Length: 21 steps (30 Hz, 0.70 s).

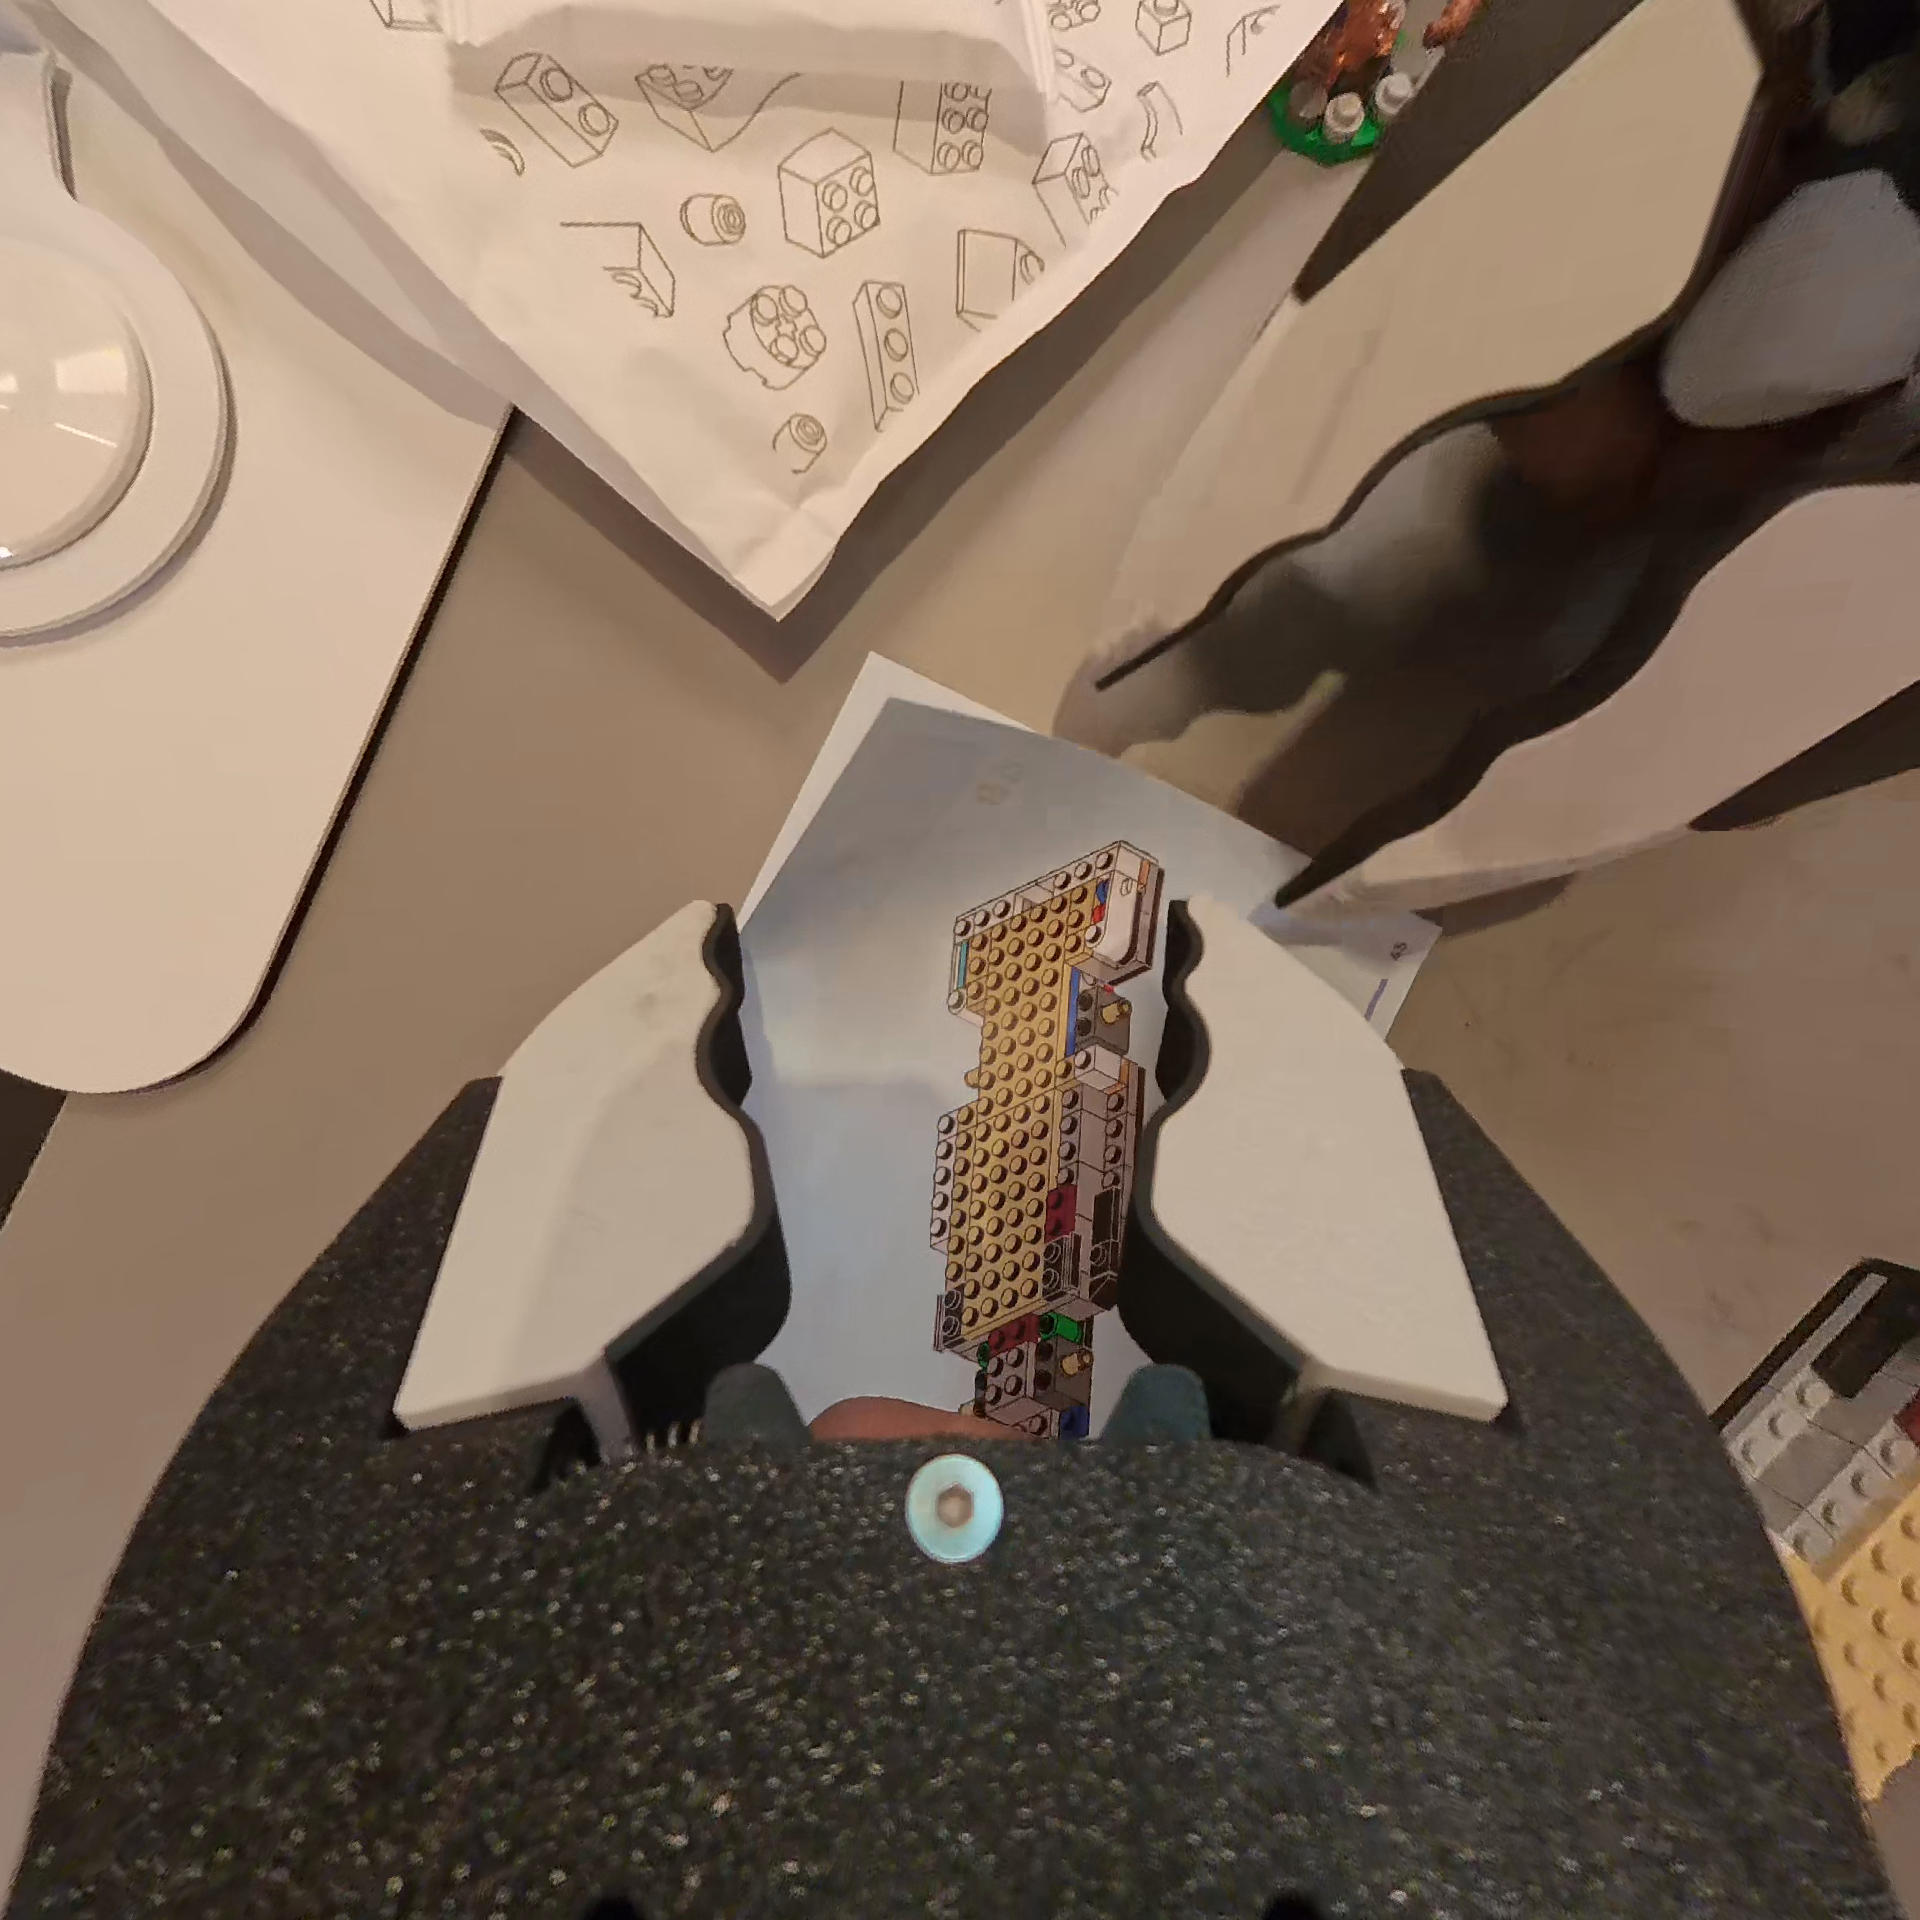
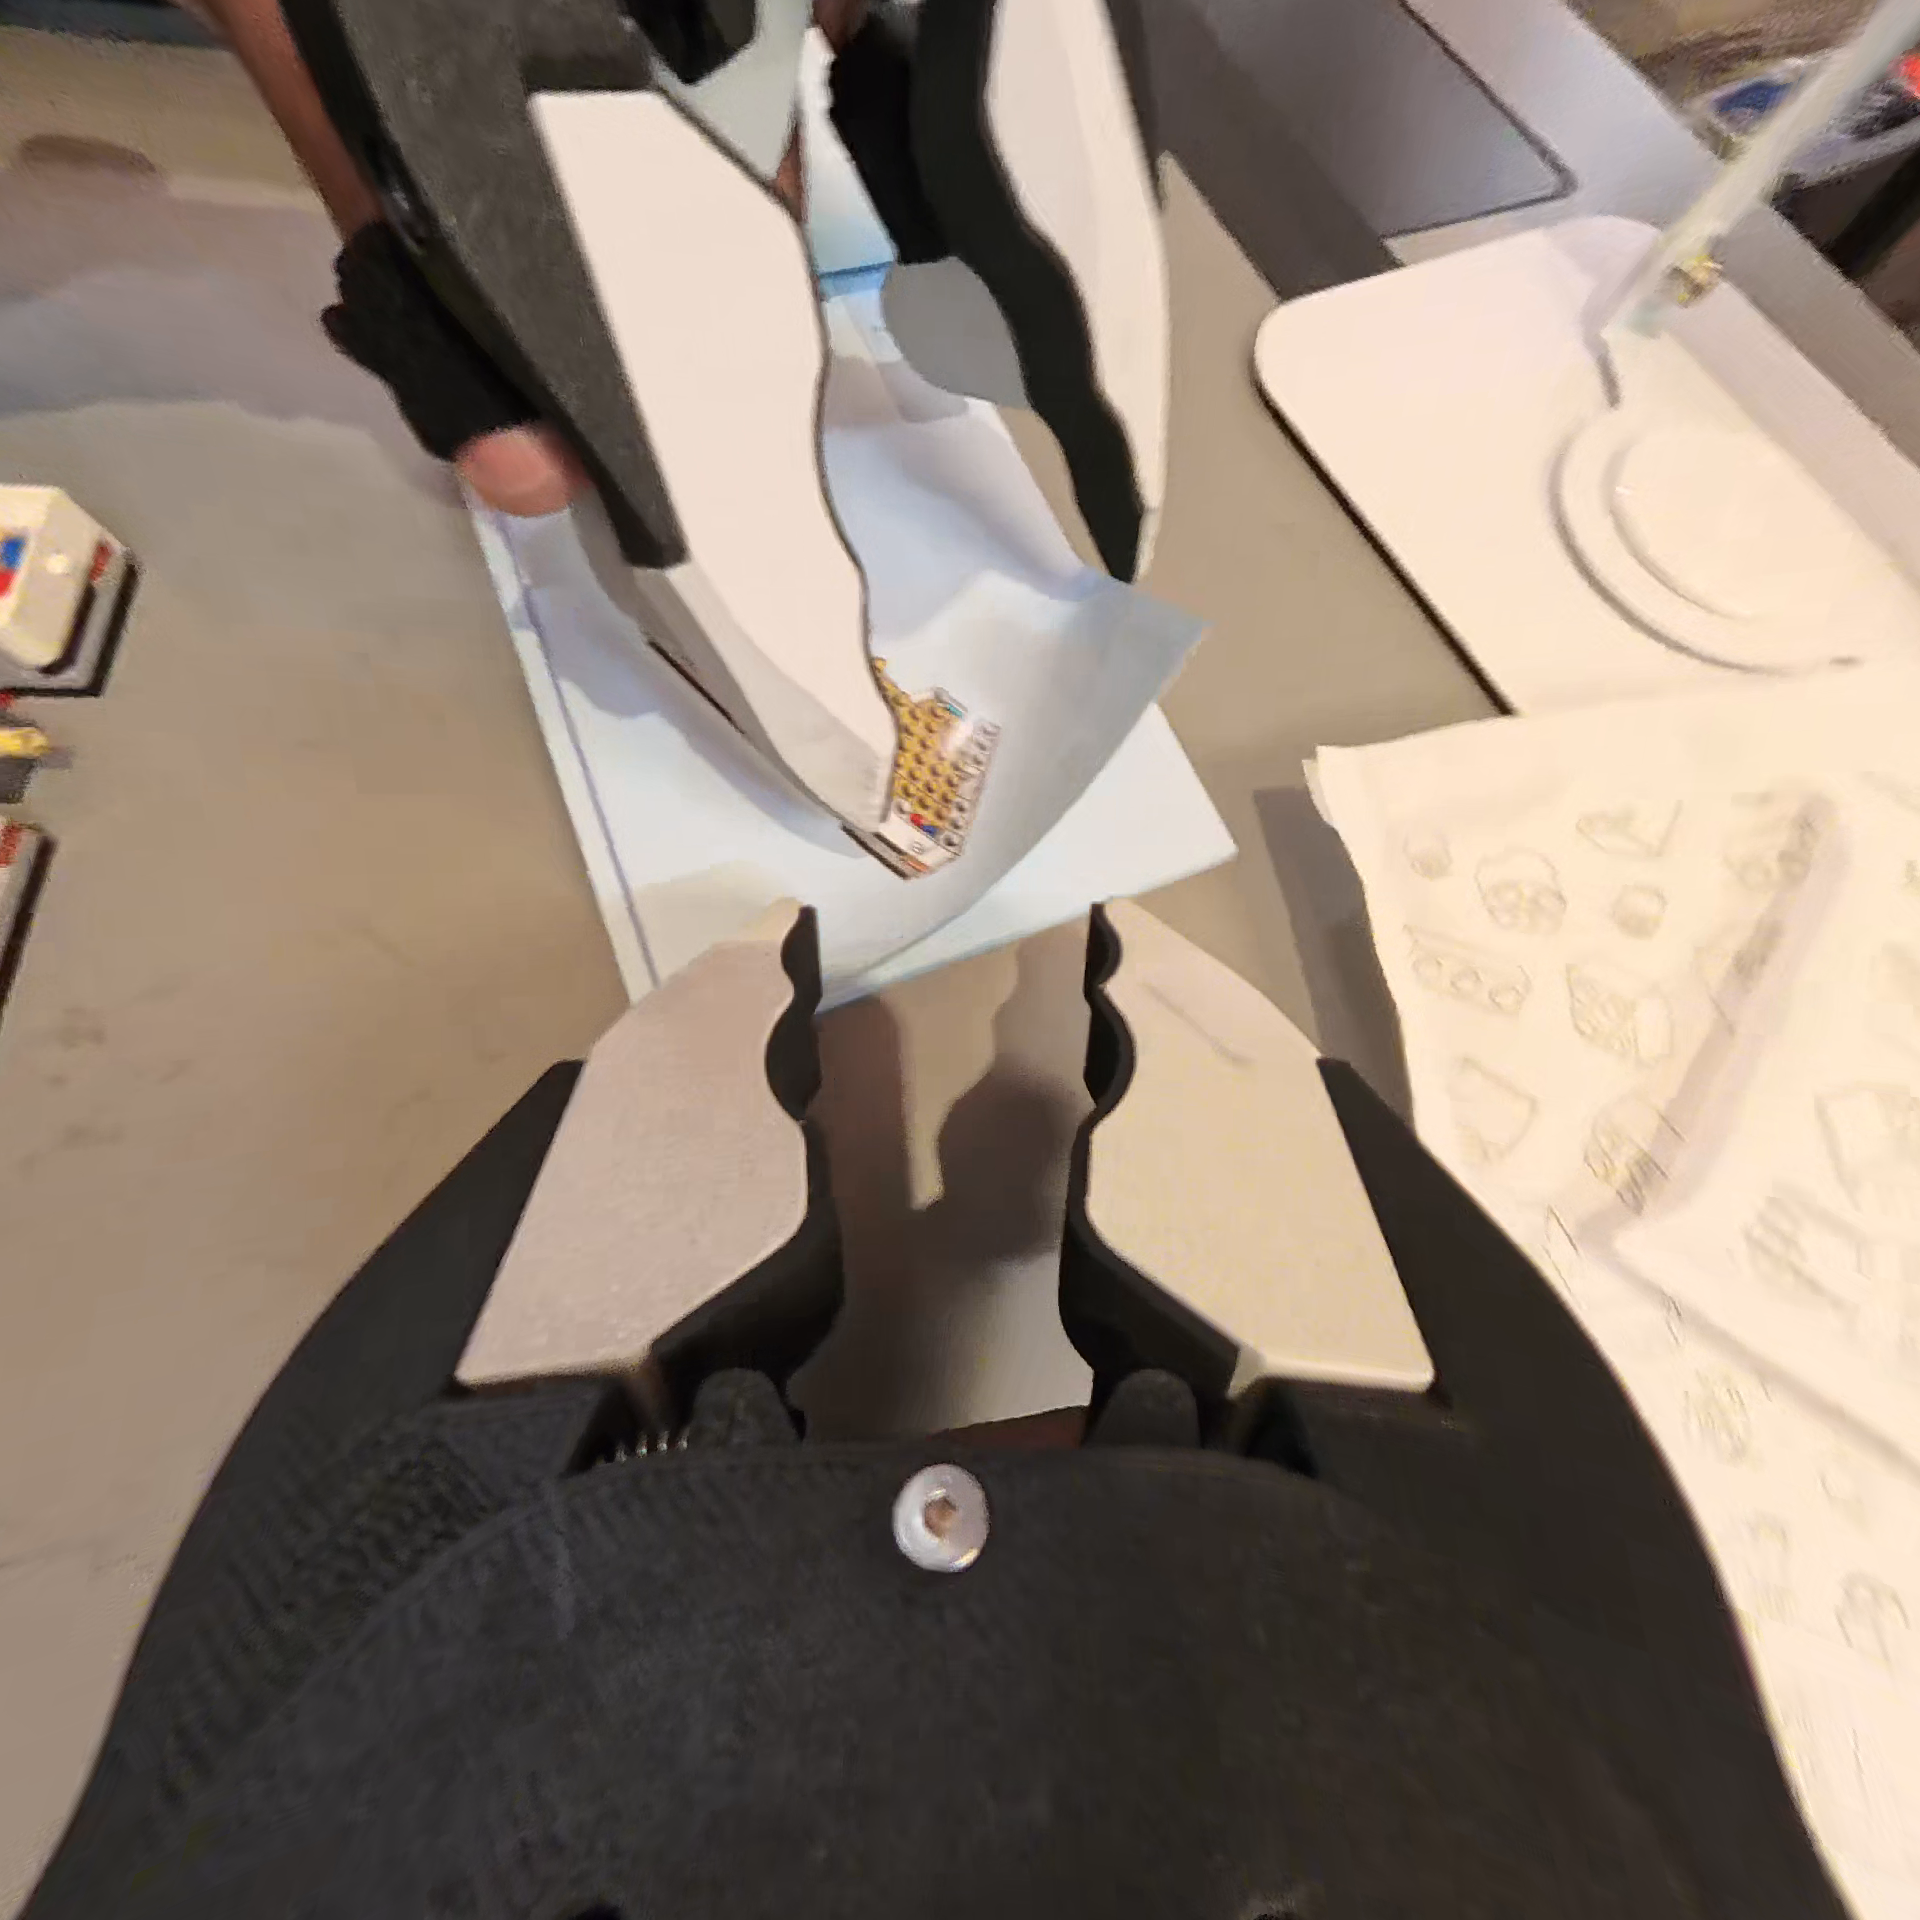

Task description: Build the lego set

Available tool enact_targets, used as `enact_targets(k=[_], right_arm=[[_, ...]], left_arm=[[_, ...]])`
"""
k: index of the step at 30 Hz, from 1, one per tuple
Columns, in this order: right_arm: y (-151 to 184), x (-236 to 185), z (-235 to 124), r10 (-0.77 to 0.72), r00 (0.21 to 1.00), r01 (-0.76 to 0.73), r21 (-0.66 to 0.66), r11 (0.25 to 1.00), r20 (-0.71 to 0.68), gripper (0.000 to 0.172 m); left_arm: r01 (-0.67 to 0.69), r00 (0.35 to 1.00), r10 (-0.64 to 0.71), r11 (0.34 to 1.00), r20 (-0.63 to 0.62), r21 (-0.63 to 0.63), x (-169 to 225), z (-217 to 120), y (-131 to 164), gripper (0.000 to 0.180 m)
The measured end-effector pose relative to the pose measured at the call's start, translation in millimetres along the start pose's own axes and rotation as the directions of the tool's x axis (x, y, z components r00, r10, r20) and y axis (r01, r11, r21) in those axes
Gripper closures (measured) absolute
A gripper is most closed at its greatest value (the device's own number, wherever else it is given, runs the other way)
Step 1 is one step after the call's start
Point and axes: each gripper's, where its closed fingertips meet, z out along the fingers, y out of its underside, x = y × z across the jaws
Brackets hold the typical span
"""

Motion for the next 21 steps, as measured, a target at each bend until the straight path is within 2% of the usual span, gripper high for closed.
enact_targets(k=[13,17,21], right_arm=[[-9.9,-38.3,-5.1,-0.015,0.961,0.001,0.053,0.999,0.276,0.117],[-8.1,-43.6,-7.2,-0.016,0.953,0.001,0.049,0.999,0.303,0.116],[-5.5,-44.8,-8.9,-0.001,0.949,-0.012,0.038,0.999,0.315,0.115]], left_arm=[[0.012,1.000,-0.012,0.999,0.011,0.039,-3.9,-11.9,-4.8,0.102],[0.010,0.999,-0.013,0.997,0.041,0.080,-4.0,-22.4,-9.7,0.101],[-0.028,0.999,0.024,0.995,0.045,0.100,8.7,-34.6,-2.1,0.101]])
